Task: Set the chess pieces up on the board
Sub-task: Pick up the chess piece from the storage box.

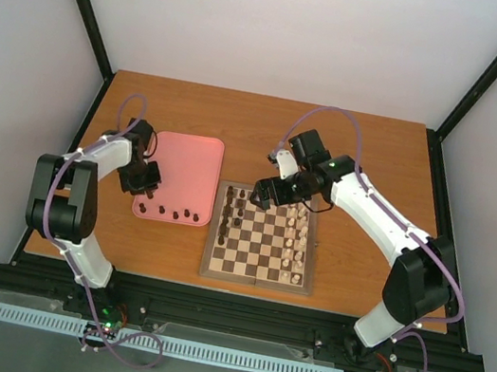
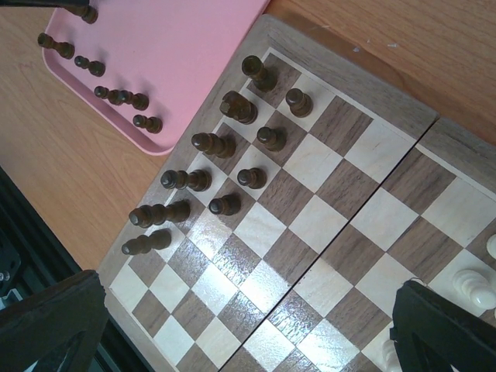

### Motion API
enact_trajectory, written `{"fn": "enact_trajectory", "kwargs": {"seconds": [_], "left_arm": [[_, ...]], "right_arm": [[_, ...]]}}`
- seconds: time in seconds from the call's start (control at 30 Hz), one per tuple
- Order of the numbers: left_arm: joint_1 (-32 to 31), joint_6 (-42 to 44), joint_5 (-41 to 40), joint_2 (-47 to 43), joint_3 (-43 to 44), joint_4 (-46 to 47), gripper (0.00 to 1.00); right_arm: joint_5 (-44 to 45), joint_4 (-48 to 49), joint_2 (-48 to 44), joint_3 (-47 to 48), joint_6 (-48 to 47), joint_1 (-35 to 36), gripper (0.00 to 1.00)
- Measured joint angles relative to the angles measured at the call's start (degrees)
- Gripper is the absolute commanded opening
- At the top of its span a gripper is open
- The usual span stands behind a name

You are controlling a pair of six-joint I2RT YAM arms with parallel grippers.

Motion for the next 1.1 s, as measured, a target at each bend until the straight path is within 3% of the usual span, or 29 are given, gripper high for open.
{"fn": "enact_trajectory", "kwargs": {"seconds": [0.37,0.73,0.9,1.1], "left_arm": [[0.04,0.55,0.44,0.85,0.72,0.20,0.01],[0.11,0.96,2.62,-0.66,1.31,-2.08,0.01],[-1.53,2.12,2.54,-5.25,8.33,-8.13,0.01],[-12.96,2.21,2.93,-12.85,15.69,-13.46,0.01]], "right_arm": [[0.00,-0.02,1.20,0.15,-0.15,0.00,1.00],[0.26,0.02,1.62,0.35,-0.17,-0.02,1.00],[1.27,0.07,1.64,0.39,-0.02,-0.02,1.00],[3.04,0.24,3.08,0.55,0.59,-0.04,1.00]]}}
